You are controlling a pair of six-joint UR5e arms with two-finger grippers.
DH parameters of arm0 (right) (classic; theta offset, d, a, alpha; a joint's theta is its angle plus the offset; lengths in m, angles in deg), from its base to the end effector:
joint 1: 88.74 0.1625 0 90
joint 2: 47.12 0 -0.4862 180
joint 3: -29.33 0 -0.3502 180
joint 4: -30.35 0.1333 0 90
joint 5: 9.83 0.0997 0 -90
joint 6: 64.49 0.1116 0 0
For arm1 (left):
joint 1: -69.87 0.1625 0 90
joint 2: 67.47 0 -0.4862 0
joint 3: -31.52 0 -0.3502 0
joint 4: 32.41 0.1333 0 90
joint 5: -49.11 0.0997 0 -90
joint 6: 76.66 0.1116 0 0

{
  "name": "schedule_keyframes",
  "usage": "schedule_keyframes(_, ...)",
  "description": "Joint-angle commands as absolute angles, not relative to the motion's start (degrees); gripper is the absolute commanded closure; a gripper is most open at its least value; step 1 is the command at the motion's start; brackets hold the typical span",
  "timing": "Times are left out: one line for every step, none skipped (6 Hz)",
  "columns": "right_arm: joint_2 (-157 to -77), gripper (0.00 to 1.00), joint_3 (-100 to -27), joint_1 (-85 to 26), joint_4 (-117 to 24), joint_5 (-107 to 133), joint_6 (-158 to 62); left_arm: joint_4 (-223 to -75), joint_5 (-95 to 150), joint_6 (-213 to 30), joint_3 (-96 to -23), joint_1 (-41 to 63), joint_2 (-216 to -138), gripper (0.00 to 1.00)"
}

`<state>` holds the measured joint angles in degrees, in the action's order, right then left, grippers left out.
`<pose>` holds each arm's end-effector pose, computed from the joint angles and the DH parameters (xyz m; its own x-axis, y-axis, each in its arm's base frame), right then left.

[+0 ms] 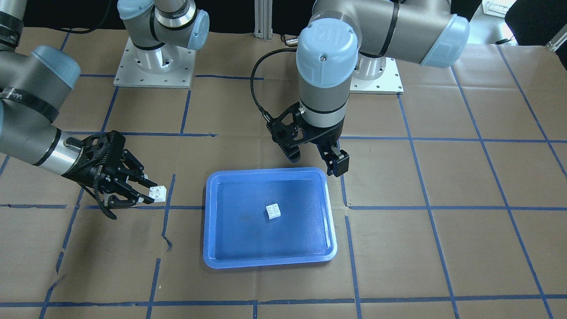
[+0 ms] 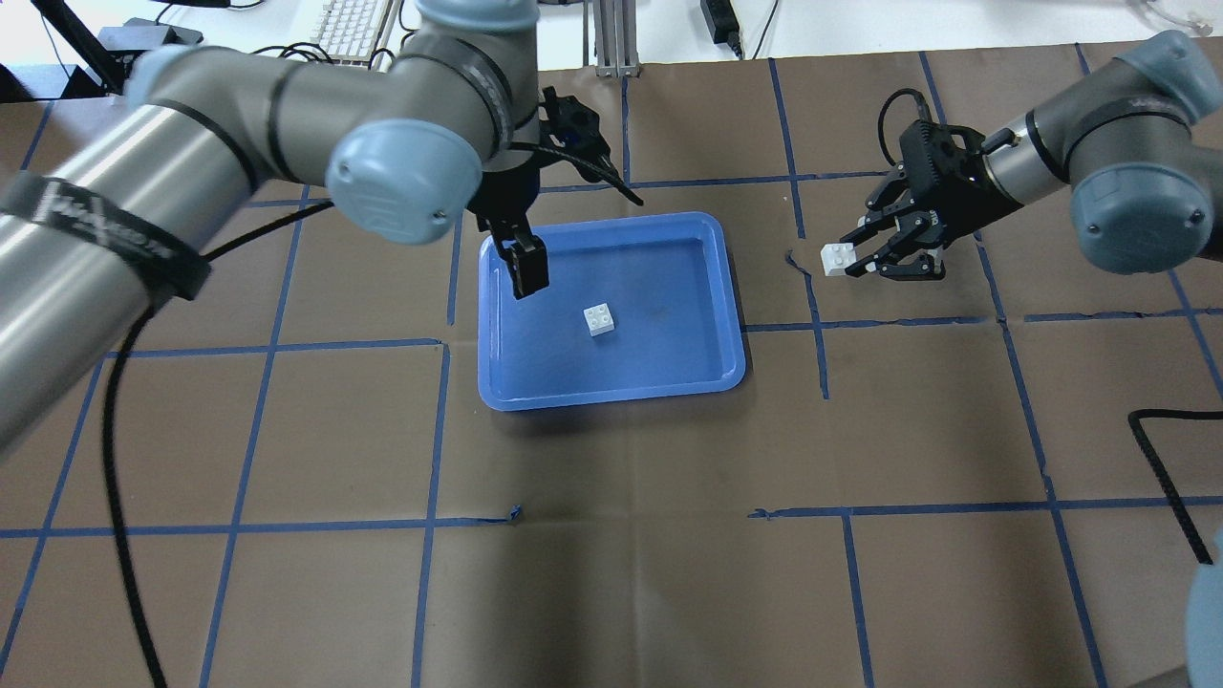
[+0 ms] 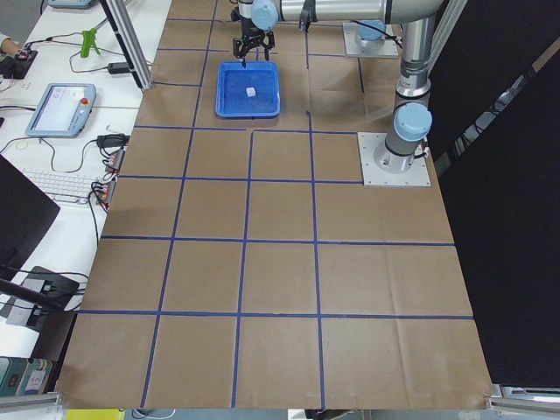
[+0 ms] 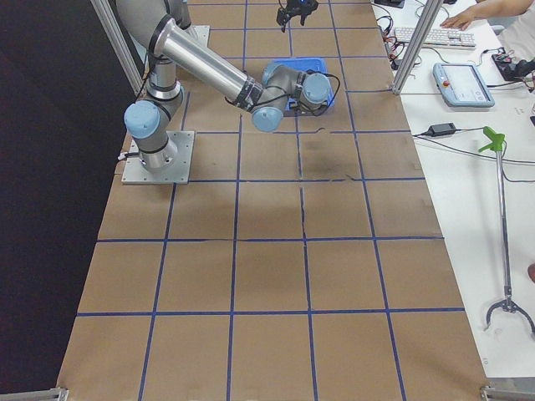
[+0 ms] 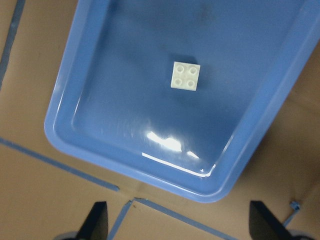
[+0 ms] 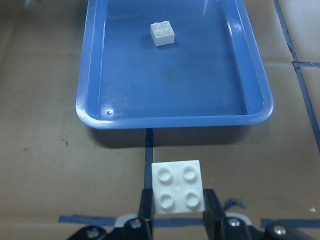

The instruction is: Assemble white blocks and place on blue tray

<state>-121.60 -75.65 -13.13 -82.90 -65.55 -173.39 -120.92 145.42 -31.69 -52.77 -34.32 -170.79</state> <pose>0.0610 -0.5516 0.3492 0.0203 -0.9979 0.0616 -0.8204 -0.0518 -0.5695 -0.2513 -0.5001 0.4683 -0.5074 0.8617 -0.0020 0.8514 0.5018 0.1527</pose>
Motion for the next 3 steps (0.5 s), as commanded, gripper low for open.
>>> schedule_keyframes(-120.43, 0.67, -76.05, -5.38, -87.58, -64.94, -166.74, -125.75, 141.26, -36.11, -52.58, -33.23, -165.75, 0.01)
schedule_keyframes(-119.03, 0.66, -76.05, -2.46, -92.47, -64.94, -160.53, -125.84, 141.14, -38.23, -52.94, -32.71, -164.86, 0.01)
schedule_keyframes(-116.23, 0.66, -76.05, 0.78, -98.35, -65.11, -154.29, -125.23, 141.92, -50.43, -54.24, -32.61, -163.98, 0.01)
